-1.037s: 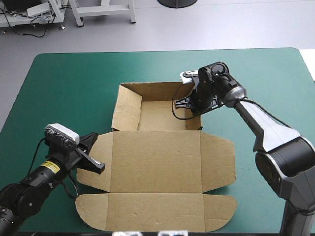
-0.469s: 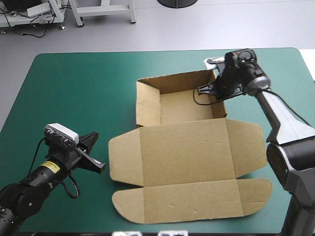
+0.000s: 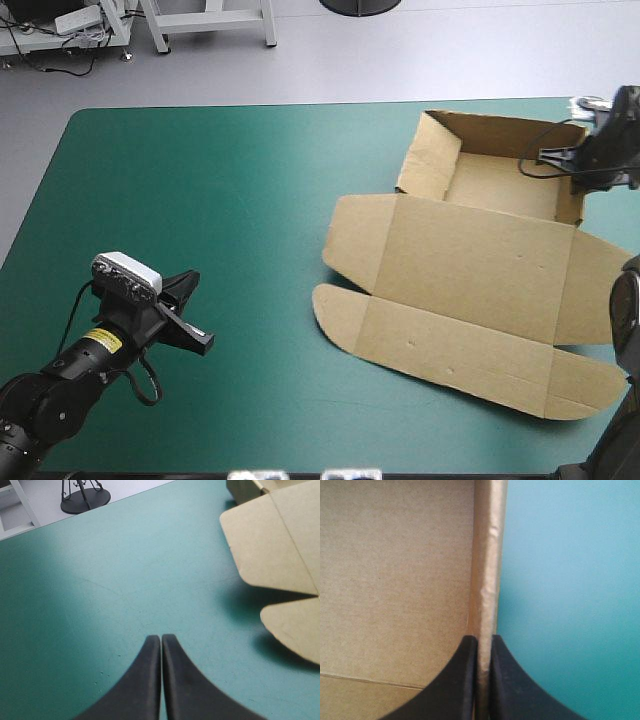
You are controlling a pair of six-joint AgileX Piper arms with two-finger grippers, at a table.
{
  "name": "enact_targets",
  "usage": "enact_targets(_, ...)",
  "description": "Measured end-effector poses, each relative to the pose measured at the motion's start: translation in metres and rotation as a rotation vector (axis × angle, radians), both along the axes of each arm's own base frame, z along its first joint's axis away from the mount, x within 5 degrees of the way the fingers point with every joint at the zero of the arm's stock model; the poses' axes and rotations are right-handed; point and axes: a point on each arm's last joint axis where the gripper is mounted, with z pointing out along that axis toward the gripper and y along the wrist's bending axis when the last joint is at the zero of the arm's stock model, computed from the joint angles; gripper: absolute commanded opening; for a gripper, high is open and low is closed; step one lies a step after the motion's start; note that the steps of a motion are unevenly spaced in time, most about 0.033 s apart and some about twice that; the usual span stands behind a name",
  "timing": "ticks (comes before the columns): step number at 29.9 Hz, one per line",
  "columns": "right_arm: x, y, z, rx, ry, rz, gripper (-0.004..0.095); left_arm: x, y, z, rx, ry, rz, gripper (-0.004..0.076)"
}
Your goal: Fold the box
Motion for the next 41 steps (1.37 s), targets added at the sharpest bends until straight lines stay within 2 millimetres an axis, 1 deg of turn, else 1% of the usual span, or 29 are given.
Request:
enact_targets(3,-0.012,-0.042,0.000,0.012,-0.003,-0.112,-0.0022,0.000,0.000,-0.005,0.008,0.012,0.000,-0.0006)
enact_targets(6,-0.024,-0.074,-0.002,0.018,0.000,-0.200,-0.0021,-0.001,0.000,-0.010,0.013,0.027,0.000,-0.0006)
enact_targets(9,-0.030,-0.096,-0.011,0.032,0.017,-0.257,-0.0021,-0.001,0.001,-0.015,0.018,0.039,0.000,-0.0006)
enact_targets(11,-0.029,-0.103,-0.019,0.041,0.036,-0.273,-0.0017,-0.001,0.001,-0.015,0.018,0.041,0.000,-0.0006)
enact_targets(13,-0.026,-0.105,-0.029,0.051,0.055,-0.274,-0.0017,-0.001,0.001,-0.015,0.017,0.038,0.001,-0.0006)
enact_targets(17,-0.021,-0.107,-0.043,0.069,0.078,-0.274,-0.0018,-0.001,0.001,-0.015,0.017,0.037,0.001,-0.0006)
enact_targets(20,-0.020,-0.107,-0.044,0.073,0.077,-0.274,-0.0016,-0.001,0.001,-0.015,0.017,0.037,0.001,-0.0006)
enact_targets(21,-0.020,-0.107,-0.044,0.074,0.076,-0.274,0.0001,-0.001,0.001,-0.015,0.017,0.037,0.001,-0.0006)
enact_targets(22,-0.019,-0.107,-0.044,0.074,0.076,-0.269,0.0039,-0.001,0.001,-0.015,0.017,0.037,0.001,-0.0006)
enact_targets(25,-0.020,-0.107,-0.044,0.077,0.075,-0.251,0.0223,-0.001,0.001,-0.015,0.017,0.037,0.001,-0.0006)
enact_targets(26,-0.020,-0.107,-0.044,0.077,0.074,-0.251,0.0313,-0.001,0.001,-0.015,0.017,0.037,0.001,-0.0006)
enact_targets(27,-0.020,-0.107,-0.044,0.080,0.073,-0.249,0.0428,-0.001,0.001,-0.015,0.017,0.037,0.001,-0.0006)
enact_targets(28,-0.019,-0.107,-0.045,0.086,0.073,-0.246,0.0485,-0.001,0.001,-0.015,0.017,0.037,0.001,-0.0006)
enact_targets(30,-0.019,-0.107,-0.046,0.094,0.072,-0.240,0.0642,-0.001,0.001,-0.015,0.017,0.037,0.001,-0.0006)
enact_targets(31,-0.019,-0.107,-0.046,0.095,0.072,-0.238,0.0691,-0.001,0.001,-0.015,0.017,0.037,0.001,-0.0006)
enact_targets(32,-0.018,-0.107,-0.046,0.097,0.071,-0.237,0.0717,-0.001,0.001,-0.015,0.017,0.037,0.001,-0.0006)
enact_targets(37,-0.019,-0.106,-0.045,0.091,0.070,-0.222,0.0719,-0.001,0.001,-0.015,0.016,0.034,0.002,-0.0006)
enact_targets(40,-0.022,-0.106,-0.036,0.105,0.042,-0.220,0.0719,-0.001,0.001,-0.015,0.015,0.032,0.003,-0.0006)
enact_targets(41,-0.025,-0.106,-0.030,0.115,0.024,-0.225,0.0719,-0.001,0.001,-0.015,0.015,0.032,0.003,-0.0006)
